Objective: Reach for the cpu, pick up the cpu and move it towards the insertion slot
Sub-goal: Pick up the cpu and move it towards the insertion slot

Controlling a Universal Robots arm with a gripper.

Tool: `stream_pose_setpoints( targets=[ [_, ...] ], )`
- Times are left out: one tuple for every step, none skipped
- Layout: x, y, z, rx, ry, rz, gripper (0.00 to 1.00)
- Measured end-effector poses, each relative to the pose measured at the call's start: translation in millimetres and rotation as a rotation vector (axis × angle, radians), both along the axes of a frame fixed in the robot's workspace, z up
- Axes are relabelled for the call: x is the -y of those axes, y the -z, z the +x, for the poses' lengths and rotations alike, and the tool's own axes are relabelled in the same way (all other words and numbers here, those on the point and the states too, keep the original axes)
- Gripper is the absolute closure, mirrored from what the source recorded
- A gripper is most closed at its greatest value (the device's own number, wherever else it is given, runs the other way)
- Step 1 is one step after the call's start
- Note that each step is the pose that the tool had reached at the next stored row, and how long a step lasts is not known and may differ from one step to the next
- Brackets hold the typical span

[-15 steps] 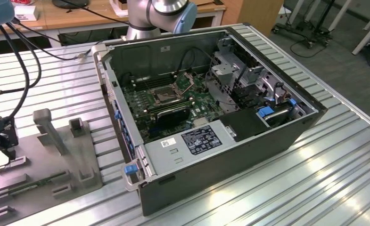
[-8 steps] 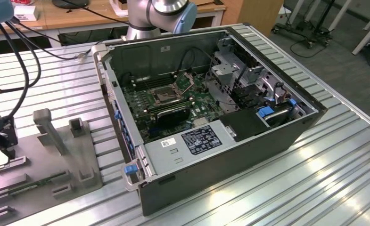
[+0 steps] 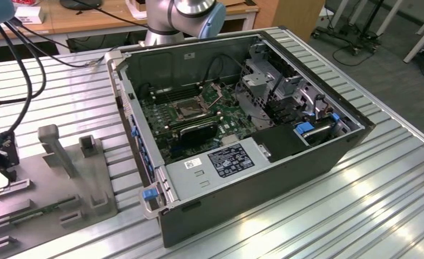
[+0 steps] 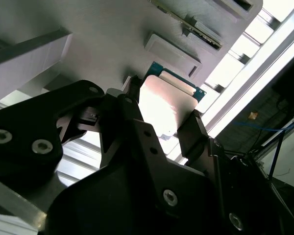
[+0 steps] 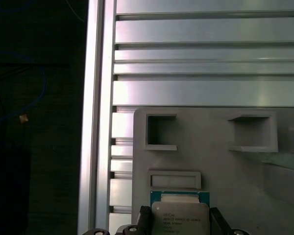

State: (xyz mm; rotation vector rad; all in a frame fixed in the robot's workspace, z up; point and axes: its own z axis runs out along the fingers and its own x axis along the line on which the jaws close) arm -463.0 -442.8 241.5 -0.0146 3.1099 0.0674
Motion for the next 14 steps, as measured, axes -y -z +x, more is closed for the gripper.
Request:
stream_pose_setpoints(
  targets=[
    [0.0,-0.5,0.0,-0.0001,0.0,0.0,0.45],
    [0.0,-1.0,0.0,-0.0001,0.0,-0.0001,0.45],
    [0.0,-1.4,0.0,0.0001,0.0,0.0,0.45],
    [0.0,-1.8,0.0,0.0,0.0,0.0,0.45],
    [0.0,-2.2,0.0,0.0,0.0,0.0,0.45],
    [0.0,-2.6,0.0,-0.0001,0.0,-0.0001,0.45],
    [0.0,-3.0,0.0,-0.0001,0.0,-0.0001,0.45],
    [0.0,-3.5,0.0,-0.0001,0.0,-0.0001,0.45],
    [0.0,-3.9,0.0,0.0,0.0,0.0,0.45],
    [0.0,-4.1,0.0,0.0001,0.0,0.0,0.45],
    [0.0,-4.6,0.0,-0.0001,0.0,-0.0001,0.45],
    [0.0,-5.1,0.0,-0.0001,0.0,-0.0001,0.45],
    [0.0,-5.6,0.0,-0.0001,0.0,-0.0001,0.45],
    [0.0,-6.0,0.0,-0.0001,0.0,-0.0001,0.45]
  ],
)
